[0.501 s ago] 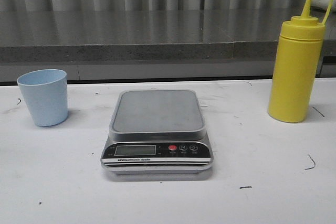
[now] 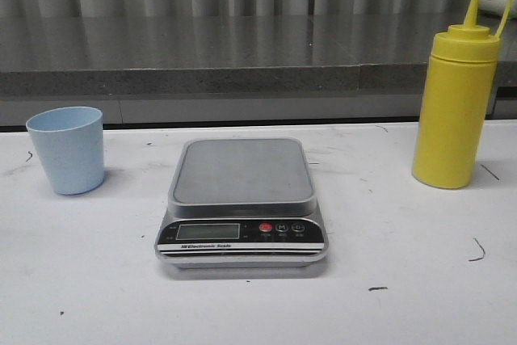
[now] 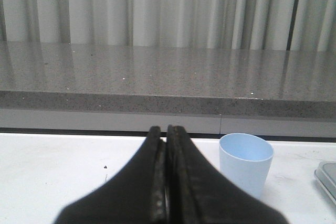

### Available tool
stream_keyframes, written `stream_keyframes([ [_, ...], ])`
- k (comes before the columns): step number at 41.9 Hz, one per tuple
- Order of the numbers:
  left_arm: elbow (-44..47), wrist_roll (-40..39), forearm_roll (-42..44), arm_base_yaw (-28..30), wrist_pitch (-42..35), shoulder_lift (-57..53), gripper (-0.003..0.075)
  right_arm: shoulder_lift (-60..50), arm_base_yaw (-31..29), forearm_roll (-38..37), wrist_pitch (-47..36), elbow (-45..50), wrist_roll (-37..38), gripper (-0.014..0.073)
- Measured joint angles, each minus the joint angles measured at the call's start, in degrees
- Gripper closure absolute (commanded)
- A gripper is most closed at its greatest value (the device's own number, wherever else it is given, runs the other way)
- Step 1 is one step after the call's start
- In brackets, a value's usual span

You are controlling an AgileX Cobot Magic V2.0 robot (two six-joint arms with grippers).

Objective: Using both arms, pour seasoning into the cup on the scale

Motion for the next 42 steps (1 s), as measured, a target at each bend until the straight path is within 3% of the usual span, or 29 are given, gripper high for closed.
stream_keyframes([
  [16, -0.1, 0.0, -1.1, 0.0, -2.1, 0.0, 0.074, 0.0, 0.0, 0.0, -1.1, 0.0, 0.0, 0.0662],
  [24, -7.4, 0.0, -1.5, 0.0, 0.0, 0.0, 0.074, 0.0, 0.0, -0.4, 6.9, -8.3, -0.2, 0.0662],
  [32, -22.6, 0.0, -1.5, 0.0, 9.7, 4.1, 0.074, 2.9, 0.0, -2.1, 14.5, -21.2, -0.2, 0.0662],
  [42, -37.4, 0.0, -1.5, 0.0, 25.2, 16.2, 0.074, 15.5, 0.0, -2.2, 26.3, -34.8, -0.2, 0.0662],
])
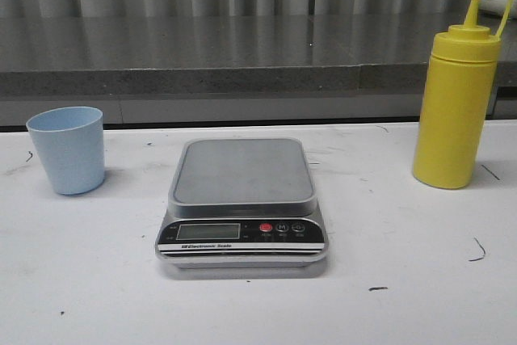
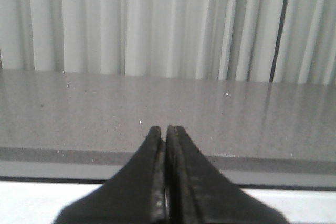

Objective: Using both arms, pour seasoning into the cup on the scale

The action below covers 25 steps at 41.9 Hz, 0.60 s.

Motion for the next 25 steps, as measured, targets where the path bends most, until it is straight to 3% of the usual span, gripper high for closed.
stream_keyframes([
  [9, -1.0, 0.0, 0.0, 0.0, 4.6, 6.9, 0.074, 10.0, 0.0, 0.0, 5.9, -1.1, 0.0, 0.0662],
  [25, 2.6, 0.0, 0.0, 0.0, 5.1, 13.3, 0.0739, 20.6, 0.0, -0.3, 7.1, -1.1, 0.0, 0.0639],
])
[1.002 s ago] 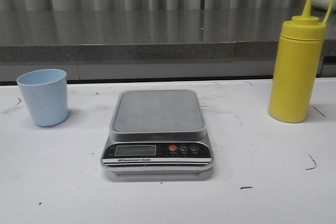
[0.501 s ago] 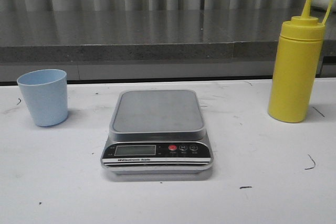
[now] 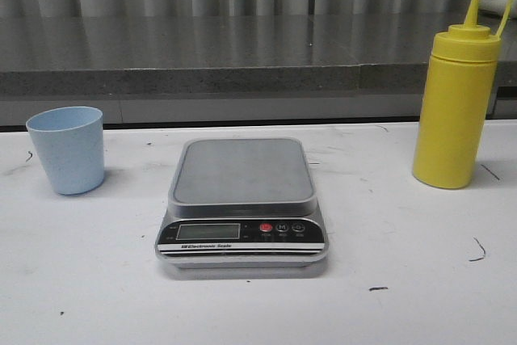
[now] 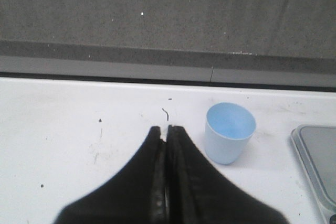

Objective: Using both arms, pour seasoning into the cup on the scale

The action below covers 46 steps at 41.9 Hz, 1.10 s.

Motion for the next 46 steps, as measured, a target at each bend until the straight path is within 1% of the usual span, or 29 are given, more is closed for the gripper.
stream_keyframes([
  [2, 0.1, 0.0, 0.0, 0.0, 0.4, 0.9, 0.0721, 0.7, 0.0, -0.3, 0.3, 0.0, 0.0, 0.059],
  [4, 0.2, 0.0, 0.0, 0.0, 0.8, 1.5, 0.0678, 1.3, 0.0, -0.6, 0.4, 0.0, 0.0, 0.0523],
  [6, 0.2, 0.0, 0.0, 0.0, 1.0, 2.2, 0.0596, 1.9, 0.0, -1.0, 0.8, 0.0, 0.0, 0.0424],
  [7, 0.2, 0.0, 0.0, 0.0, 1.2, 2.4, 0.0538, 2.1, 0.0, -1.0, 0.8, 0.0, -0.1, 0.0363],
  [9, 0.2, 0.0, 0.0, 0.0, 1.2, 3.1, 0.0442, 2.5, 0.0, -1.2, 1.1, 0.0, -0.1, 0.027],
  [10, 0.2, 0.0, 0.0, 0.0, 1.2, 3.5, 0.0381, 2.5, 0.0, -1.3, 1.2, 0.0, -0.1, 0.0215],
  [11, 0.2, 0.0, 0.0, 0.0, 1.2, 3.8, 0.034, 2.5, 0.0, -1.3, 1.2, 0.0, -0.1, 0.0168],
  [13, 0.2, 0.0, 0.0, 0.0, 1.2, 4.6, 0.027, 2.5, 0.0, -1.3, 1.2, 0.0, -0.2, 0.0116],
  [15, 0.2, 0.0, 0.0, 0.0, 1.2, 5.3, 0.0234, 2.5, 0.0, -1.3, 1.2, 0.0, -0.2, 0.0082],
  [19, -0.3, 0.0, 0.0, -0.4, 2.2, 7.3, 0.023, 2.5, 0.0, -1.3, 1.3, 0.0, -0.3, 0.0086],
  [29, -6.3, 0.0, 0.2, -5.6, 6.8, 16.1, 0.023, 2.5, 0.0, -1.3, 1.3, 0.0, -0.4, 0.0086],
  [37, -12.1, 0.0, 0.2, -8.2, 10.2, 27.3, 0.023, 2.5, 0.0, -1.3, 1.3, 0.0, -0.4, 0.0086],
  [46, -20.5, 0.0, 0.2, -8.8, 13.6, 40.2, 0.023, 2.5, 0.0, -1.3, 1.4, 0.0, -0.4, 0.0086],
])
